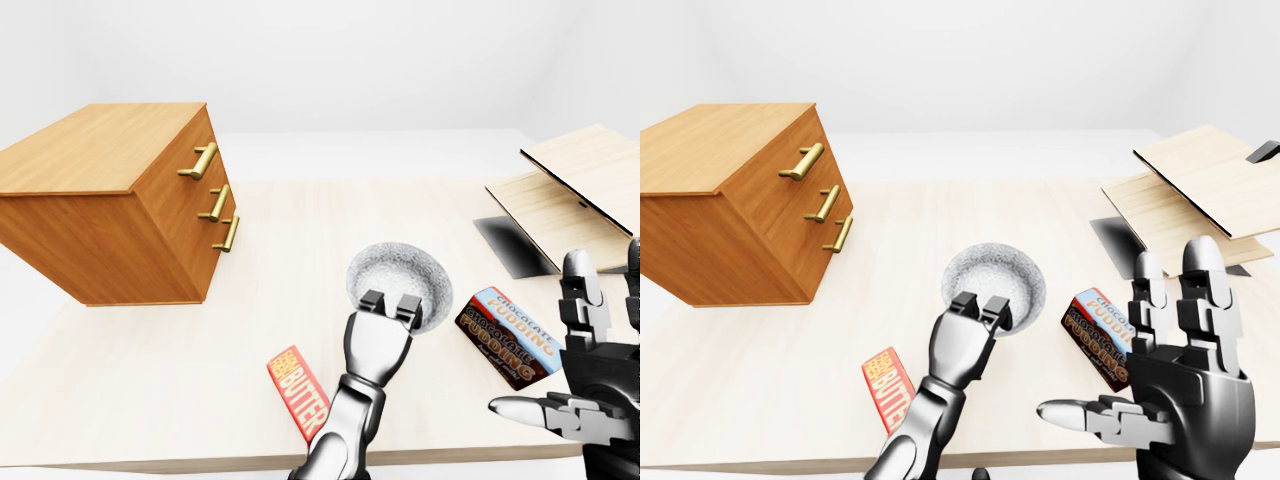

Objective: Close the top drawer of the cabinet and put the bowl on top of it.

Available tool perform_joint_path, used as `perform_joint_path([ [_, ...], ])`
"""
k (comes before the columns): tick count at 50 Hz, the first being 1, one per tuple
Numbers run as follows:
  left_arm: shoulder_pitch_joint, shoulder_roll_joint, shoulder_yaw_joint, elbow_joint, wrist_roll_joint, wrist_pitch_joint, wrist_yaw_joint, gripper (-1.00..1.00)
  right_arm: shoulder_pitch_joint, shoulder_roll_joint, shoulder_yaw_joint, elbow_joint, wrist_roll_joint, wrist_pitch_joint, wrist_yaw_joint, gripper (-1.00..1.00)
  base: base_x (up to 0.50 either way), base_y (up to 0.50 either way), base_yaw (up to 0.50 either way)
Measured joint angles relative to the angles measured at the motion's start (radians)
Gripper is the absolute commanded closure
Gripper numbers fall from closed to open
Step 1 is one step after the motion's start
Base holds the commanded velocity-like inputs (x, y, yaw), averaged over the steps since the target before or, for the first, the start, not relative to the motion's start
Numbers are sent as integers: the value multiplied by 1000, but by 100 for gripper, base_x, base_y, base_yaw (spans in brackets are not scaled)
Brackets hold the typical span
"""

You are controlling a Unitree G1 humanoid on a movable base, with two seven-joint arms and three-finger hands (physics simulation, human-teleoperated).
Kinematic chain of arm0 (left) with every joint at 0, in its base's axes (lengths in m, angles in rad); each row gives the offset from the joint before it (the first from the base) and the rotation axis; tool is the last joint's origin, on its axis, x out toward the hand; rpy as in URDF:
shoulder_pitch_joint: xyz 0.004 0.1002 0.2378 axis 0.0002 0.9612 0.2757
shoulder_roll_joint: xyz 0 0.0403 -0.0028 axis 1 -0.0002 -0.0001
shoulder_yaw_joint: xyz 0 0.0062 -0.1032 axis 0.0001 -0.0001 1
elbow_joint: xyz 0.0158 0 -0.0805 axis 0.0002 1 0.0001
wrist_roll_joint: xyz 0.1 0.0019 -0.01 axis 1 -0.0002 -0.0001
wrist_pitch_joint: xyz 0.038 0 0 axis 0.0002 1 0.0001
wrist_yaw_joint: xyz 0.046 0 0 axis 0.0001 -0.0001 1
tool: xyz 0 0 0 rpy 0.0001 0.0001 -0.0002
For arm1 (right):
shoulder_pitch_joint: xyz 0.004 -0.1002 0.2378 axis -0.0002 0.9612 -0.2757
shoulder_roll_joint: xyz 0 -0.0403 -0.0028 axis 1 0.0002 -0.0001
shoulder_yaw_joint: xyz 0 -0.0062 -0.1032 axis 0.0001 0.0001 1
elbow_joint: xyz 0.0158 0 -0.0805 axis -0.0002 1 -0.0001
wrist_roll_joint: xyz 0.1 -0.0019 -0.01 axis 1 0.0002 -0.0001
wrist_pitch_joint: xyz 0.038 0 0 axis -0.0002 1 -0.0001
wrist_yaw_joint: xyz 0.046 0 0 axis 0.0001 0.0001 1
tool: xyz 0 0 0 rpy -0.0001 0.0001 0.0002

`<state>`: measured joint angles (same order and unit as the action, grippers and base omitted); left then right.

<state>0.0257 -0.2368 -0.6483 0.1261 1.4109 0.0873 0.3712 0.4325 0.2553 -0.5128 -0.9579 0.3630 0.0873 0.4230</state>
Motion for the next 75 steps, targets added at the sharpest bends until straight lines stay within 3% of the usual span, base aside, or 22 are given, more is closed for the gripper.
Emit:
perform_joint_path([
  [12, 1, 27, -7, -182, 86, 0, -209, 100, 6, -5, 50, 18, -39, 0, -10, -100, 0, 0, 0],
  [23, -44, 13, 53, -311, 155, 0, -407, 100, 19, -20, 99, 39, -67, 0, -26, -100, 0, 0, 0],
  [36, -103, -12, 129, -454, 212, 0, -583, 100, 33, -27, 125, 54, -79, 0, -32, -100, 0, 0, 0],
  [75, -338, -68, 341, -652, 351, 0, -931, 100, 46, -25, 140, 46, -87, 0, -31, -100, 0, 0, 0],
])
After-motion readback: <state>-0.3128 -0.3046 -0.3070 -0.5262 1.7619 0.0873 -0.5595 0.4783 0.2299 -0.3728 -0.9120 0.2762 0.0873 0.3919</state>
